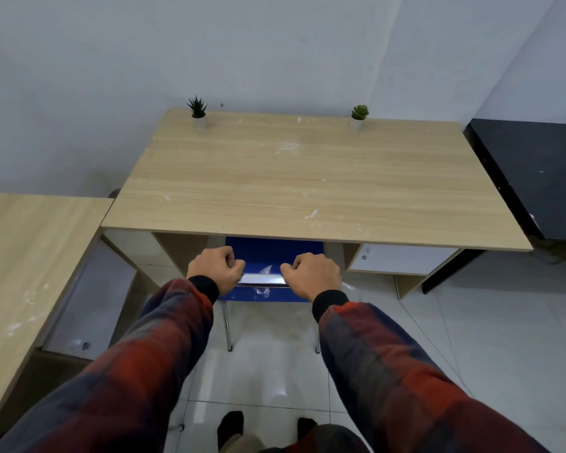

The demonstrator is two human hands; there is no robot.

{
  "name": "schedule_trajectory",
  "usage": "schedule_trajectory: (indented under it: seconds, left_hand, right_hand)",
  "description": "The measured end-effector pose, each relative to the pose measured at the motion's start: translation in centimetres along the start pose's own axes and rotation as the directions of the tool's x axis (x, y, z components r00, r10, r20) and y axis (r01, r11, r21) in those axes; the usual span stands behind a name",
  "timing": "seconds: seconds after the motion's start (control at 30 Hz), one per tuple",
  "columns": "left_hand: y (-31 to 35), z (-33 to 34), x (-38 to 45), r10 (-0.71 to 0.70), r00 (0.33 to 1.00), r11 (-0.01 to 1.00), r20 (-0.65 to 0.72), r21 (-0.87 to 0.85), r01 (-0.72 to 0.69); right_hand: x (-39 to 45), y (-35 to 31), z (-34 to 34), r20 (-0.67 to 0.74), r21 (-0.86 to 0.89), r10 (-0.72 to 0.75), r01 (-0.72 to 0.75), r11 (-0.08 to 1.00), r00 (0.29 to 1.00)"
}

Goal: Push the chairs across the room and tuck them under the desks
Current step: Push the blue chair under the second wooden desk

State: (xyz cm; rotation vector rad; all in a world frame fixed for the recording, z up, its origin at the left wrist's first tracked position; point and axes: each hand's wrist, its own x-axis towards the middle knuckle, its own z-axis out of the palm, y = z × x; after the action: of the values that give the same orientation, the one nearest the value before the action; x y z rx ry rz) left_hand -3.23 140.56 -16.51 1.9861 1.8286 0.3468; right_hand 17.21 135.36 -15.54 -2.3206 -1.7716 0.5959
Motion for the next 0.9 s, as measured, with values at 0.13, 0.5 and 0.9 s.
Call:
schedule_trajectory:
  seconds: [0.13, 0.5, 0.9]
  left_hand:
    - [-1.5, -0.7, 1.8, -0.042, 0.994, 0.999, 0.101, -0.01, 0.043]
    - [-0.5, -1.0, 4.8, 0.021, 0.977, 1.0, 0.211, -0.026, -0.016]
    - [-1.6, -1.8, 3.5, 0.032, 0.998, 0.999, -0.062, -0.001, -0.032]
  right_hand:
    - [0.8, -1.3, 0.3, 0.013, -0.001, -0.006, 0.006, 1.0, 1.0]
    - [4.2, -1.5, 0.0, 0.037, -0.049, 0.112, -0.111, 0.993, 0.993]
    - [2.5, -4.1, 1.9, -0.079, 0.0, 0.29, -0.29, 0.957, 0.954]
